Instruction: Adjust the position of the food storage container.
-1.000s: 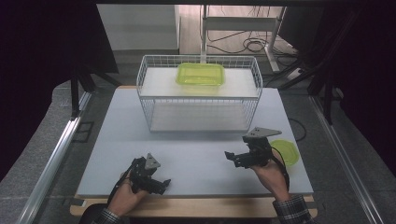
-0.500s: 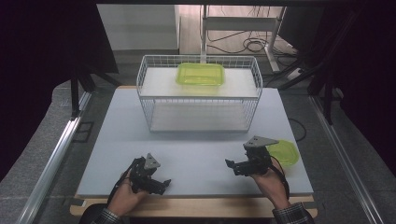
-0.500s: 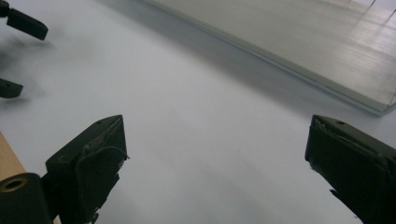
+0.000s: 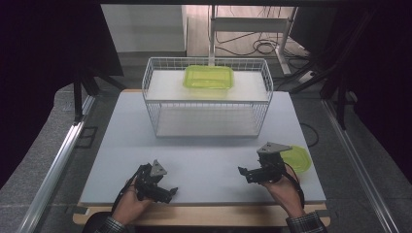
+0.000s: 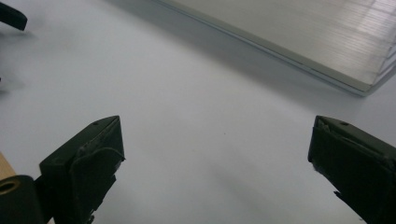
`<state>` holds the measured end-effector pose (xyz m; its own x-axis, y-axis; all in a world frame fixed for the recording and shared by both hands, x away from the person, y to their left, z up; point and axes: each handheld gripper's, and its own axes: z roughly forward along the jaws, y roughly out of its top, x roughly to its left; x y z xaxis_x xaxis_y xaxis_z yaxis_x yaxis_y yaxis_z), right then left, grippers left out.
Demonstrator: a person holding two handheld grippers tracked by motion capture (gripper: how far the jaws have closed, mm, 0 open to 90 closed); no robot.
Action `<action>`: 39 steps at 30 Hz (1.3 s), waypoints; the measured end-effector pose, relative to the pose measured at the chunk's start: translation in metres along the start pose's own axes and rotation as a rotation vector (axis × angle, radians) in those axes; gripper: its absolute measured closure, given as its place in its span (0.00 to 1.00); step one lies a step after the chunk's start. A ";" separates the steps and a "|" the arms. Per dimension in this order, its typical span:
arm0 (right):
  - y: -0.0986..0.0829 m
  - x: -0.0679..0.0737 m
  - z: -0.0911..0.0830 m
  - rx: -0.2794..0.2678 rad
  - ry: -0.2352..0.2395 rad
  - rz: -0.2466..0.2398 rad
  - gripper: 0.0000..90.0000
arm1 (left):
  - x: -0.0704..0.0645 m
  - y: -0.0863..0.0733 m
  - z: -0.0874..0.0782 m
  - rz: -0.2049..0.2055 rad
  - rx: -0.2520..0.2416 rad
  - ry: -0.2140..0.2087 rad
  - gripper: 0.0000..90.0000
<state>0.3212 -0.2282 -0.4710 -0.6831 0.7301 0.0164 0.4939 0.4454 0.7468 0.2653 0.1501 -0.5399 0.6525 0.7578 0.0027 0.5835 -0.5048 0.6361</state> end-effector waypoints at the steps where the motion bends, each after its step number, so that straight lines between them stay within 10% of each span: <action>1: 0.001 -0.001 -0.001 -0.004 -0.004 0.003 0.03 | 0.000 0.000 0.000 0.001 0.000 -0.001 0.00; 9: 0.003 -0.016 -0.017 -0.032 -0.067 0.075 0.16 | -0.001 0.000 0.001 0.005 0.003 -0.004 0.00; 24: -0.018 -0.069 -0.057 -0.012 -0.254 0.142 0.97 | -0.001 0.000 0.002 0.013 0.015 -0.006 0.00; 39: -0.046 -0.117 -0.088 -0.033 -0.405 0.292 0.99 | -0.001 0.000 0.002 0.014 0.015 -0.010 0.01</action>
<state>0.3312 -0.3794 -0.4488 -0.2516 0.9675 -0.0268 0.6118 0.1804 0.7702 0.2655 0.1486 -0.5417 0.6653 0.7466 0.0035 0.5816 -0.5212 0.6245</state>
